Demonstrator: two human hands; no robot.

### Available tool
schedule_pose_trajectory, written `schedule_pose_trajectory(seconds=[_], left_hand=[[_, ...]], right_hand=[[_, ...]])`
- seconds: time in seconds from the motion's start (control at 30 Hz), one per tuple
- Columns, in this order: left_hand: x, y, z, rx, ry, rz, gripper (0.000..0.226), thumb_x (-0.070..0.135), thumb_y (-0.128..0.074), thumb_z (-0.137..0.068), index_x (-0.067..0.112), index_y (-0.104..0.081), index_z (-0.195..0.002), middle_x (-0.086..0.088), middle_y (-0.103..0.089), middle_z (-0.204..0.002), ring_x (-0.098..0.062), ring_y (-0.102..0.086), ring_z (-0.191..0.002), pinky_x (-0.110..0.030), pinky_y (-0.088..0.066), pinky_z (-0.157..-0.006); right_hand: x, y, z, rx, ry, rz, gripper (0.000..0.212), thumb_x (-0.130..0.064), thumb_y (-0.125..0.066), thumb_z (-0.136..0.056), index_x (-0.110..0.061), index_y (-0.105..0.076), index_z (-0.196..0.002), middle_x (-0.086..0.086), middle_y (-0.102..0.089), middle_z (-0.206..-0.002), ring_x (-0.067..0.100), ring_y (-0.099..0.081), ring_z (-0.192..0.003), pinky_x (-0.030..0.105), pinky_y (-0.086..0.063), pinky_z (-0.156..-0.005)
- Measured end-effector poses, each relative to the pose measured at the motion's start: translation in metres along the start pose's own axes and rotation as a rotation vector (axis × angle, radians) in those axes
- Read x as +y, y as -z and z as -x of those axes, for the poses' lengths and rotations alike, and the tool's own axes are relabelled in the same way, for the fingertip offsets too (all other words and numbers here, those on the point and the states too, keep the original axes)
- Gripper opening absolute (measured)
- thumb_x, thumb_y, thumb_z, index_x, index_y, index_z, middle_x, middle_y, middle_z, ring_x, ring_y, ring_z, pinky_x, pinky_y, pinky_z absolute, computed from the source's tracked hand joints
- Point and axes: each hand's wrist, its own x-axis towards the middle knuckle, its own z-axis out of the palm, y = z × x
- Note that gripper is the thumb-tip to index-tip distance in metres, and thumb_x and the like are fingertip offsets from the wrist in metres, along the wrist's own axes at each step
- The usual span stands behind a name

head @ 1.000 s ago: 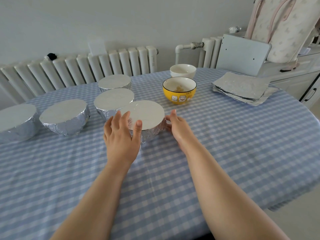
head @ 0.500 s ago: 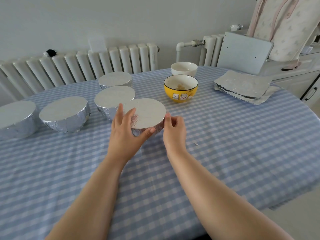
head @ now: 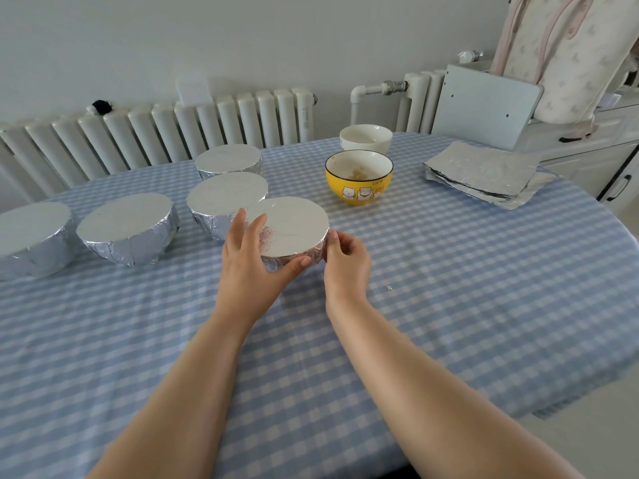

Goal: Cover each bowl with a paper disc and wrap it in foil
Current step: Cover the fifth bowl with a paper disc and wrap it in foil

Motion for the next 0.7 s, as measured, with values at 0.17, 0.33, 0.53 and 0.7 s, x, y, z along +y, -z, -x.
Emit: schedule_pose_trajectory(seconds=[0.17, 0.33, 0.53, 0.7], left_hand=[[0.001, 0.0, 0.0, 0.0, -0.01, -0.006, 0.11, 0.078, -0.057, -0.059, 0.023, -0.032, -0.15, 0.0, -0.01, -0.163, -0.022, -0.015, -0.149, -0.045, -0.026, -0.118], [-0.001, -0.001, 0.0, 0.002, -0.011, -0.019, 0.108, 0.08, -0.062, -0.065, 0.021, -0.031, -0.15, 0.0, -0.01, -0.162, -0.022, -0.015, -0.149, -0.044, -0.026, -0.119], [-0.002, -0.003, 0.0, 0.015, -0.011, -0.016, 0.108, 0.082, -0.062, -0.065, 0.022, -0.032, -0.15, -0.002, -0.015, -0.16, -0.022, -0.017, -0.148, -0.045, -0.027, -0.118], [-0.003, -0.004, 0.0, 0.02, -0.011, -0.018, 0.111, 0.085, -0.061, -0.062, 0.023, -0.032, -0.15, -0.001, -0.017, -0.159, -0.021, -0.018, -0.147, -0.045, -0.028, -0.117]], right_hand=[[-0.003, 0.001, 0.003, -0.012, 0.026, 0.054, 0.03, -0.028, -0.055, -0.1, -0.023, -0.074, -0.078, -0.011, -0.071, -0.069, 0.002, -0.065, -0.069, 0.024, -0.055, -0.07], [-0.004, 0.0, 0.004, -0.011, 0.003, 0.054, 0.029, -0.03, -0.056, -0.099, -0.022, -0.075, -0.079, -0.008, -0.073, -0.072, 0.009, -0.069, -0.075, 0.032, -0.059, -0.075], [-0.012, 0.007, 0.003, -0.101, -0.312, -0.286, 0.014, -0.02, -0.063, -0.097, -0.014, -0.075, -0.094, 0.002, -0.077, -0.09, 0.014, -0.072, -0.09, 0.026, -0.058, -0.079], [-0.014, 0.007, 0.005, -0.129, -0.395, -0.419, 0.022, -0.01, -0.057, -0.099, -0.006, -0.069, -0.116, 0.009, -0.073, -0.11, 0.02, -0.07, -0.102, 0.032, -0.055, -0.095]])
